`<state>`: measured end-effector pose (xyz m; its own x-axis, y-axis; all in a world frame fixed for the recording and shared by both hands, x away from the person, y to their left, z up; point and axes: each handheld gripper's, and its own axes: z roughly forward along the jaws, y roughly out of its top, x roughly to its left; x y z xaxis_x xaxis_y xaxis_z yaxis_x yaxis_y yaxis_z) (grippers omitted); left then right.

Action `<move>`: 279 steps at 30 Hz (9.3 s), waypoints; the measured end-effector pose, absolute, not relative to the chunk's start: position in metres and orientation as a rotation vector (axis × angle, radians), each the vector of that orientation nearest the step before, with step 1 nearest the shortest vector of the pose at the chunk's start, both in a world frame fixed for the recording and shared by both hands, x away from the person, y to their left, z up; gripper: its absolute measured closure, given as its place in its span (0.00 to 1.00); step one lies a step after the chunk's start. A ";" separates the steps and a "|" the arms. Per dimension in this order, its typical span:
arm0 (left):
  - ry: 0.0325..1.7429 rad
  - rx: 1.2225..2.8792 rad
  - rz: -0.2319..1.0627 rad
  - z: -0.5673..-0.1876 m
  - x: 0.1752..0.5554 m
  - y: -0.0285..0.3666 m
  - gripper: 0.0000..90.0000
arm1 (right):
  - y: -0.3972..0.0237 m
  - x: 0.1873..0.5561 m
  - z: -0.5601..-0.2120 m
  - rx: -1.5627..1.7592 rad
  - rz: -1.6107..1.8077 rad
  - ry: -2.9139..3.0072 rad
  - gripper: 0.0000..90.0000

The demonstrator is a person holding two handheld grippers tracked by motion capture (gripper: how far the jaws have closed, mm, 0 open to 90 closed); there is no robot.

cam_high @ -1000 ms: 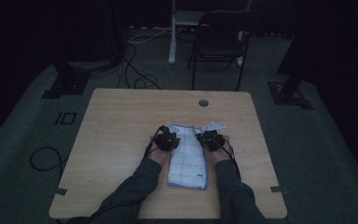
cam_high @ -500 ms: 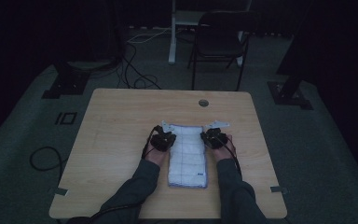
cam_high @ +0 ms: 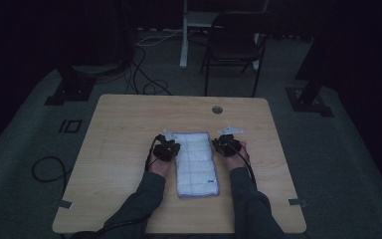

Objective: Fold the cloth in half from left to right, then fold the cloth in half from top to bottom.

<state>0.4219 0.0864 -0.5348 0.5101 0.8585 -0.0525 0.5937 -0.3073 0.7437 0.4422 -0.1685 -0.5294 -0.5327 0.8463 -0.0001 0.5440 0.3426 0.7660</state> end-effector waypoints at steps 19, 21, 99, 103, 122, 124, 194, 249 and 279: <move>1.266 1.960 0.484 -0.525 0.440 0.093 0.68 | -0.148 0.454 -0.529 1.194 1.053 2.244 0.83; 1.277 1.969 0.486 -0.526 0.443 0.091 0.67 | -0.148 0.455 -0.530 1.192 1.050 2.246 0.83; 1.441 1.906 0.319 -0.533 0.479 0.108 0.65 | -0.105 0.504 -0.532 1.259 0.951 2.368 0.89; 1.445 1.929 0.316 -0.532 0.486 0.104 0.66 | -0.109 0.505 -0.532 1.307 0.970 2.356 0.92; 1.293 1.910 0.249 -0.504 0.486 0.096 0.96 | -0.132 0.498 -0.512 1.313 1.126 2.267 0.93; 1.268 1.909 0.257 -0.498 0.485 0.095 0.95 | -0.135 0.497 -0.508 1.309 1.144 2.253 0.93; 0.987 1.813 0.251 -0.474 0.364 0.115 0.95 | -0.157 0.363 -0.477 1.080 1.378 2.195 0.93; 1.007 1.871 0.216 -0.515 0.329 0.122 0.93 | -0.152 0.336 -0.514 1.091 1.358 2.284 0.93; 0.983 1.844 0.202 -0.517 0.312 0.135 0.75 | -0.162 0.318 -0.525 1.060 1.289 2.309 0.68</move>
<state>0.3123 0.1351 -0.5166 0.6561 0.7018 -0.2775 0.5357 -0.1741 0.8262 0.3183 -0.1619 -0.5249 -0.6868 0.7205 0.0961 0.4599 0.3283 0.8251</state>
